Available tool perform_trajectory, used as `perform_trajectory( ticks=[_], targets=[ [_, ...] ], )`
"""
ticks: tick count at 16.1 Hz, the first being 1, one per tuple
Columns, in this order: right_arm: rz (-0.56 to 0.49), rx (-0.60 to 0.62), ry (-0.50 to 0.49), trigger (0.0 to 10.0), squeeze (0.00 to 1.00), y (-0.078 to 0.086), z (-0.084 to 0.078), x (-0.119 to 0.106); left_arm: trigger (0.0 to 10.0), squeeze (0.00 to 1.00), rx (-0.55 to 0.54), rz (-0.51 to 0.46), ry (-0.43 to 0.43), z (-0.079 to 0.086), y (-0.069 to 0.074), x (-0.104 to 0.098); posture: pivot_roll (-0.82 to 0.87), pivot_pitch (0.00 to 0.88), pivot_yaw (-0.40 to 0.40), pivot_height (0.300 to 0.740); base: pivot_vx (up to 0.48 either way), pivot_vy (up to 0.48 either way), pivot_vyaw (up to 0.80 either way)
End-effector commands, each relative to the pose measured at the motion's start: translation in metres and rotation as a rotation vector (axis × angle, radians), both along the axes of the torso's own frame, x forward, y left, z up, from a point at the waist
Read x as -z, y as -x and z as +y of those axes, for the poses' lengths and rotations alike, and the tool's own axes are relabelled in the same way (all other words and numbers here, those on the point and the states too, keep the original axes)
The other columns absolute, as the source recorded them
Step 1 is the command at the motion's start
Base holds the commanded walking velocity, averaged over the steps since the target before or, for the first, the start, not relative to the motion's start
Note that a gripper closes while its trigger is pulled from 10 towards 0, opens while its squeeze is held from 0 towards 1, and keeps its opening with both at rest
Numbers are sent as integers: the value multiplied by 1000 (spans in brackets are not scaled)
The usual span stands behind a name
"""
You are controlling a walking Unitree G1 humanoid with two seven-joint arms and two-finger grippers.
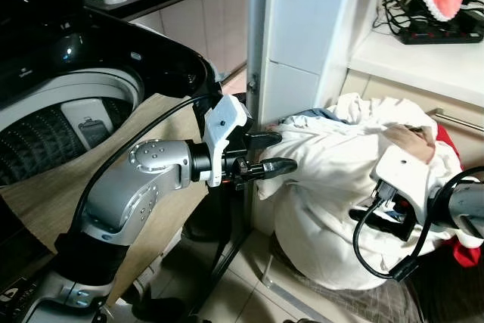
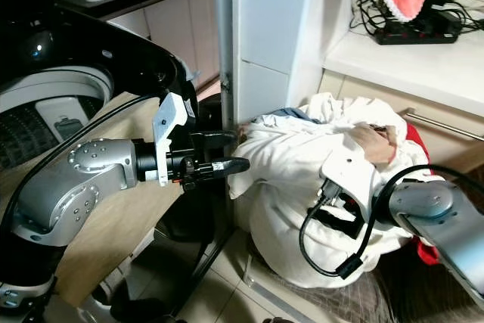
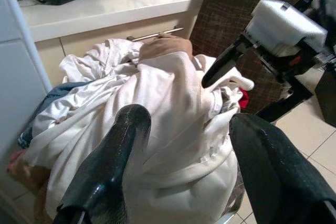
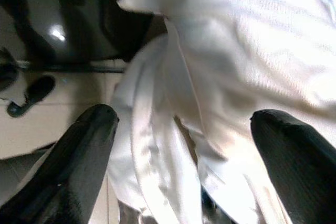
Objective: Clothes washing
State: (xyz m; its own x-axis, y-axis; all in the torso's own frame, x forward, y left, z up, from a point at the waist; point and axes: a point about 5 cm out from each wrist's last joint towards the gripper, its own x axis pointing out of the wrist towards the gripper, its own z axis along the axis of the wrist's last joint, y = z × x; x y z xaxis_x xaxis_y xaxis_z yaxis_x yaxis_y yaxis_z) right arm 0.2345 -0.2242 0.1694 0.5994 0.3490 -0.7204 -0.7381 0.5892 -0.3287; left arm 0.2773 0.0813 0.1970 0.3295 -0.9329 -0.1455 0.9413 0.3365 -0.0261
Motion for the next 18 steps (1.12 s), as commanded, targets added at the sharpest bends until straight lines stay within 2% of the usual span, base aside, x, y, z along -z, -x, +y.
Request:
perform_trajectory(
  ticks=[1, 4, 6, 9, 12, 15, 17, 18],
  targets=[
    [-29, 0, 13, 10000, 0, -4, 0, 2, 10000, 0, -20, 8, 1, 0, 1, 1, -175, 0, 57, 740, 0, 0, 0],
    [-71, 12, 17, 10000, 0, -11, -1, 9, 10000, 0, -34, 6, -28, 0, 2, 6, -174, 0, 56, 740, 0, 0, 0],
    [-118, 14, -39, 10000, 0, -21, 0, 17, 10000, 0, -58, -3, -24, 0, 0, 6, -175, 0, 59, 740, 0, 0, 0],
    [-166, 2, 1, 10000, 0, -30, -3, 25, 10000, 0, -67, -14, -26, -1, -1, 5, -173, 0, 59, 740, 0, 0, 0],
    [-232, -23, -6, 10000, 0, -39, 0, 28, 10000, 0, -153, -7, 7, 1, -6, 6, -168, 0, 54, 740, 0, 0, 0],
    [-248, -65, -7, 10000, 0, -42, 2, 32, 10000, 0, -193, 4, 20, 1, -8, 9, -170, 0, 44, 740, 0, 0, 0],
    [-225, -99, 3, 10000, 0, -42, 3, 38, 10000, 0, -169, 9, 21, 0, -5, 10, -170, 0, 40, 740, 0, 0, 0],
    [-214, -112, 16, 10000, 0, -44, 2, 44, 10000, 0, -109, 25, 5, 1, 2, 13, -171, 0, 39, 740, 0, 0, 0]
  ],
)
